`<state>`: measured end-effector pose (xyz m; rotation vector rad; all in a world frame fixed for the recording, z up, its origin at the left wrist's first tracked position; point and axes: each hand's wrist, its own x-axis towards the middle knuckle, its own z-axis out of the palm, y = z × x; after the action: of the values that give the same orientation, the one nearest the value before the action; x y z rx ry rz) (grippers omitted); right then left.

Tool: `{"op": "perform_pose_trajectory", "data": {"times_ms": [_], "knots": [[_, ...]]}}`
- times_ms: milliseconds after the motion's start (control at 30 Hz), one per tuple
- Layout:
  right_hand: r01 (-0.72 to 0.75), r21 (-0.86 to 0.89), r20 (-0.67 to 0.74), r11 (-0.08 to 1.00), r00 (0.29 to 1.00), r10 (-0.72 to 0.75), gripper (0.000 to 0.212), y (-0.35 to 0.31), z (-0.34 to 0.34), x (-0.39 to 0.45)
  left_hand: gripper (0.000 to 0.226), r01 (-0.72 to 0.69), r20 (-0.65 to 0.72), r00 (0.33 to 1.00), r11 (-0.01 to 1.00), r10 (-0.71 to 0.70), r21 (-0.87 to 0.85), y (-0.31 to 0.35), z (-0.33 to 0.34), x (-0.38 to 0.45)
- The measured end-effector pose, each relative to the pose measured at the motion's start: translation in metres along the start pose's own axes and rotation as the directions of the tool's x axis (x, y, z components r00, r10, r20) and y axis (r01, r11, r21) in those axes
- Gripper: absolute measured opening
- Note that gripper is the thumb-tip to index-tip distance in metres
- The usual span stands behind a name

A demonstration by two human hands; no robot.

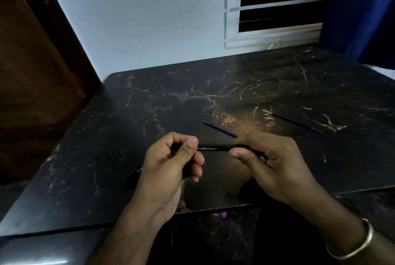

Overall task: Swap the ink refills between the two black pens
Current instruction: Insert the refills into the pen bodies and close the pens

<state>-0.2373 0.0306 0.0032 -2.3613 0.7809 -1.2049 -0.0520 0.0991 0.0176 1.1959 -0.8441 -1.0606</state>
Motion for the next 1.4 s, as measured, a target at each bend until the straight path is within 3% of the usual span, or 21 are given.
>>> {"op": "perform_pose_trajectory", "data": {"times_ms": [133,200,267,333,367,467,533,633,700,767,833,900,967,1033,1067,1100,1167,1200,1267,1400], "knots": [[0.037,-0.028,0.03,0.999,0.999,-0.036,0.015,0.0,0.009,-0.004,0.018,0.098,-0.042,0.994,0.994,-0.1,-0.04,-0.005,-0.004,-0.001],[-0.112,0.07,0.066,0.991,0.992,0.107,0.027,-0.004,0.008,-0.005,0.019,0.057,-0.052,0.997,0.998,-0.058,-0.017,-0.003,-0.007,0.0],[-0.4,0.269,0.181,0.876,0.915,0.362,0.048,-0.015,0.002,0.0,0.019,0.011,-0.059,0.998,1.0,-0.011,0.003,0.0,-0.008,0.0],[-0.595,0.438,0.299,0.674,0.804,0.515,0.052,-0.02,0.0,0.005,0.018,-0.014,-0.063,0.998,1.0,0.015,0.012,0.003,-0.009,-0.001],[-0.63,0.45,0.332,0.633,0.776,0.537,0.046,-0.023,0.0,0.008,0.018,-0.023,-0.063,0.998,1.0,0.024,0.017,0.004,-0.008,-0.001],[-0.495,0.555,0.233,0.669,0.864,0.446,0.008,-0.02,0.004,0.009,0.018,-0.04,-0.063,0.997,0.999,0.042,0.024,0.005,-0.007,-0.001],[-0.484,0.626,0.272,0.611,0.87,0.41,0.036,-0.013,0.001,0.007,0.018,-0.04,-0.066,0.997,0.999,0.042,0.027,0.007,-0.008,0.0],[-0.673,0.625,0.449,0.395,0.724,0.523,0.043,-0.018,-0.004,0.01,0.018,-0.04,-0.071,0.997,0.999,0.042,0.029,0.006,-0.009,0.0],[-0.699,0.536,0.429,0.472,0.708,0.561,0.037,-0.019,0.001,0.009,0.019,-0.044,-0.066,0.997,0.999,0.046,0.03,0.006,-0.008,0.0],[-0.578,0.623,0.321,0.528,0.804,0.501,0.003,-0.016,0.004,0.007,0.02,-0.044,-0.069,0.997,0.999,0.046,0.028,0.005,-0.008,0.0],[-0.534,0.702,0.35,0.471,0.835,0.425,0.033,-0.014,0.0,0.006,0.02,-0.041,-0.073,0.996,0.999,0.043,0.03,0.004,-0.01,0.001],[-0.64,0.693,0.452,0.332,0.745,0.491,0.037,-0.017,-0.003,0.01,0.019,-0.042,-0.071,0.996,0.998,0.045,0.035,0.003,-0.011,0.002],[-0.728,0.579,0.507,0.366,0.674,0.538,0.033,-0.021,-0.001,0.011,0.018,-0.041,-0.064,0.997,0.998,0.043,0.038,0.003,-0.01,0.002],[-0.657,0.583,0.402,0.477,0.744,0.534,0.009,-0.02,0.003,0.011,0.018,-0.04,-0.058,0.997,0.998,0.043,0.049,0.003,-0.009,0.002],[-0.605,0.615,0.361,0.506,0.787,0.501,0.012,-0.02,0.002,0.01,0.018,-0.04,-0.06,0.997,0.998,0.043,0.055,0.003,-0.01,0.003],[-0.586,0.645,0.361,0.491,0.8,0.48,0.03,-0.018,0.0,0.011,0.018,-0.039,-0.064,0.997,0.997,0.043,0.06,0.003,-0.011,0.003],[-0.638,0.676,0.437,0.368,0.75,0.497,0.047,-0.019,-0.002,0.012,0.019,-0.039,-0.074,0.996,0.997,0.044,0.069,0.002,-0.013,0.004],[-0.692,0.652,0.491,0.31,0.697,0.523,0.044,-0.021,-0.002,0.013,0.019,-0.037,-0.077,0.996,0.996,0.043,0.075,0.001,-0.014,0.005],[-0.763,0.567,0.531,0.31,0.626,0.571,0.036,-0.023,0.004,0.014,0.02,-0.029,-0.08,0.996,0.996,0.036,0.079,0.0,-0.014,0.005],[-0.691,0.589,0.355,0.42,0.687,0.634,0.01,-0.012,-0.003,0.01,0.02,-0.018,-0.112,0.993,0.998,0.025,0.058,0.003,-0.021,0.008]]}}
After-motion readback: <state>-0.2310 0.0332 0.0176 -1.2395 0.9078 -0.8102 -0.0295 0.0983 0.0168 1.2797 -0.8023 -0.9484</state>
